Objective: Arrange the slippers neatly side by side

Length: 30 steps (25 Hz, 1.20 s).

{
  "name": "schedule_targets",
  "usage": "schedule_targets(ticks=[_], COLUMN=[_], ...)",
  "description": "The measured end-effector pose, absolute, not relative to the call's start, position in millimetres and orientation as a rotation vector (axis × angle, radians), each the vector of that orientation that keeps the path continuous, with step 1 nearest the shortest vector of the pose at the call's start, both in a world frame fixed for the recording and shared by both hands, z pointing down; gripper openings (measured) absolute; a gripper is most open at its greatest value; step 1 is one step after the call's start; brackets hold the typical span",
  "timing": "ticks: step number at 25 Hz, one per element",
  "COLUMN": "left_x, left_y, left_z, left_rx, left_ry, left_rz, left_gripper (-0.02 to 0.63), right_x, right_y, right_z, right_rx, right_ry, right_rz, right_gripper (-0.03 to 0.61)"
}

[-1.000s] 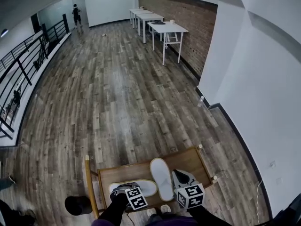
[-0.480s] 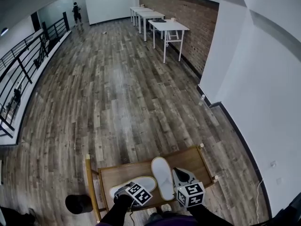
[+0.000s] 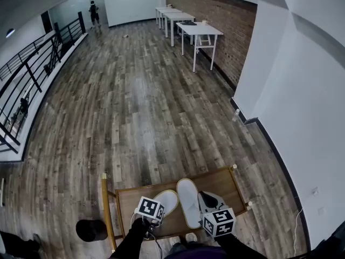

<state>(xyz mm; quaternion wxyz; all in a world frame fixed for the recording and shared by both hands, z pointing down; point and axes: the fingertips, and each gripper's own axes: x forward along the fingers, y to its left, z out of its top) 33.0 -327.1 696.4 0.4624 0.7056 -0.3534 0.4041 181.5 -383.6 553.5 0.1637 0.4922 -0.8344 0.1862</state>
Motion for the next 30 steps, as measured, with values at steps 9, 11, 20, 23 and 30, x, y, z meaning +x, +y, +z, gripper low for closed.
schedule_targets(ticks=[9, 11, 20, 23, 30], left_x=[49.6, 49.1, 40.7, 44.6, 46.5], left_y=[-349.7, -352.3, -360.0, -361.5, -362.8], left_z=[689.1, 691.0, 708.3, 712.0, 720.5], left_rx=[1.493, 1.437, 1.266, 1.256, 1.256], left_ry=[-0.940, -0.964, -1.043, -1.038, -1.051], left_rz=[0.447, 0.362, 0.148, 0.152, 0.191], left_gripper=[0.009, 0.009, 0.009, 0.009, 0.009], right_x=[185.6, 185.8, 189.3, 190.1, 190.3], right_y=[-383.2, -382.7, -383.0, -384.7, -385.4], right_z=[554.6, 553.3, 556.8, 558.1, 559.7], right_rx=[1.406, 1.407, 1.415, 1.414, 1.415], right_ry=[-2.375, -2.373, -2.354, -2.348, -2.338], right_rz=[0.528, 0.528, 0.532, 0.535, 0.540], right_gripper=[-0.002, -0.002, -0.002, -0.002, -0.002])
